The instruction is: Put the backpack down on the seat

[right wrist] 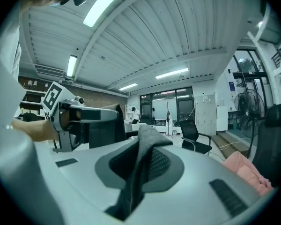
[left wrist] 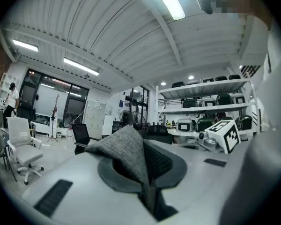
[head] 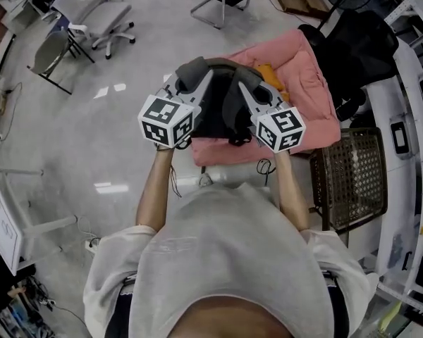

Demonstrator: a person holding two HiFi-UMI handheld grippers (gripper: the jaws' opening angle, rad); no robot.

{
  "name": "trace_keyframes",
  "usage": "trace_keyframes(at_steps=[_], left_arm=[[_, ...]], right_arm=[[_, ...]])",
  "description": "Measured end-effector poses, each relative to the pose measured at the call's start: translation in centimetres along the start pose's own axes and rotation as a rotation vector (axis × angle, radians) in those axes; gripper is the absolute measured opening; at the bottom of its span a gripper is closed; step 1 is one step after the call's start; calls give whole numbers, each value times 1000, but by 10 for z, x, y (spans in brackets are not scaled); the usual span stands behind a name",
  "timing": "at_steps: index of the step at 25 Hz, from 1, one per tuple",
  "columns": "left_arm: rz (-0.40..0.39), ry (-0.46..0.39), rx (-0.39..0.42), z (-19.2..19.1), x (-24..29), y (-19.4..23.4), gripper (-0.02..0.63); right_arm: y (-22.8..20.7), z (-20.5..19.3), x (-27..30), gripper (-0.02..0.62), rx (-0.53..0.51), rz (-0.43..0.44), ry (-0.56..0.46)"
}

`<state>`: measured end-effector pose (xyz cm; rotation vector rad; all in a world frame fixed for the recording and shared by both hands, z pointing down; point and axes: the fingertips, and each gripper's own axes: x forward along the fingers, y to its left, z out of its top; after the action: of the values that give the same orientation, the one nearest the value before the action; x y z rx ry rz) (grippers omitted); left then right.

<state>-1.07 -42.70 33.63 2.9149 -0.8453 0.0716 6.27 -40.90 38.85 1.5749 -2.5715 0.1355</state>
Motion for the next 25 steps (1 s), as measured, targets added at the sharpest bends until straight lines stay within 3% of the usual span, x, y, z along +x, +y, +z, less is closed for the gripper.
trace_keyframes(at_steps=[12, 25], left_arm=[[-35, 68, -62, -37, 23, 48, 31], [-5, 173, -151, -91, 54, 81, 31]], right_arm=[[-12, -33, 47, 28, 48, -31, 72], [-33, -92, 80, 28, 132, 1, 159]])
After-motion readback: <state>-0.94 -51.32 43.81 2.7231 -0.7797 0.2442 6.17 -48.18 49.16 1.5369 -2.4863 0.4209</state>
